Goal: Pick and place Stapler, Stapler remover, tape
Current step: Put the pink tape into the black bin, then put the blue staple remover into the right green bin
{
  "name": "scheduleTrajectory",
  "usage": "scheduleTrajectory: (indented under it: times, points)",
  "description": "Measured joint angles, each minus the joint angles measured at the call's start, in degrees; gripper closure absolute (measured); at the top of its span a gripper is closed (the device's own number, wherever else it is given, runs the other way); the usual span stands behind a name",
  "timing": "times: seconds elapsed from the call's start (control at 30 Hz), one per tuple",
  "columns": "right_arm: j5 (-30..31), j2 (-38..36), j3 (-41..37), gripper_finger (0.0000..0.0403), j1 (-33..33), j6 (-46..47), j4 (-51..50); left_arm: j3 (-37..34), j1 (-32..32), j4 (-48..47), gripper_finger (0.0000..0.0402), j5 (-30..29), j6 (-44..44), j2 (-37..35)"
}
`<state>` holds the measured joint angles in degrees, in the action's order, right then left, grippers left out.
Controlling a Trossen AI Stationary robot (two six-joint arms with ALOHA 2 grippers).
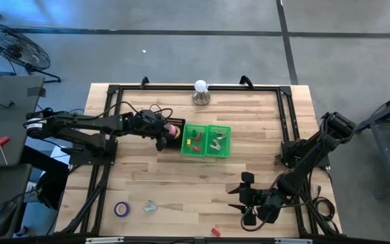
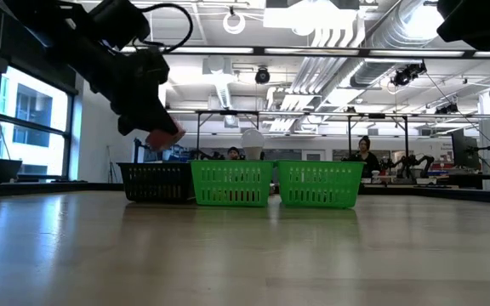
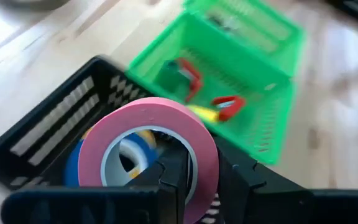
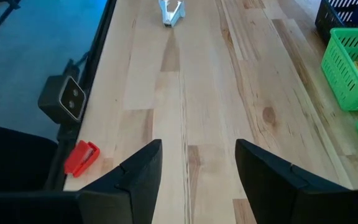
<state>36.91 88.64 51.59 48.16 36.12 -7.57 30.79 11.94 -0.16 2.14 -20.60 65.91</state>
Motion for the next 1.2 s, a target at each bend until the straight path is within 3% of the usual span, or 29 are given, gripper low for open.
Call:
scheduleTrajectory:
  times: [0.1, 0.27, 0.67, 0.87, 1.0, 1.2]
  points:
    - [-0.16, 1.44, 0.0, 0.0208, -0.02, 0.02, -0.04, 0.0, 0.0, -1.84, 0.0341, -3.4, -1.24, 0.04]
    - [-0.46, 4.65, 0.0, 0.0208, -0.03, 0.02, 0.35, 0.0, -0.52, -2.44, 0.0323, -2.73, -1.87, 0.04]
    - [-1.72, 6.18, 0.0, 0.0208, -0.68, -0.38, 2.7, 0.0, -2.96, 0.01, 0.0173, -3.07, -0.24, 0.04]
    - [-2.34, 6.18, 0.0, 0.0208, -0.68, -0.37, 2.73, 0.0, -2.97, 0.58, 0.0126, -2.64, 0.76, 0.04]
    - [-2.75, 6.18, 0.0, 0.0208, -0.68, -0.36, 2.73, 0.0, -2.97, 1.32, 0.0116, 2.4, 3.51, -0.02]
    - [-2.73, 6.18, 0.0, 0.0208, -0.68, -0.42, 2.73, 0.02, -4.1, 3.38, 0.0114, 17.7, 5.83, -0.07]
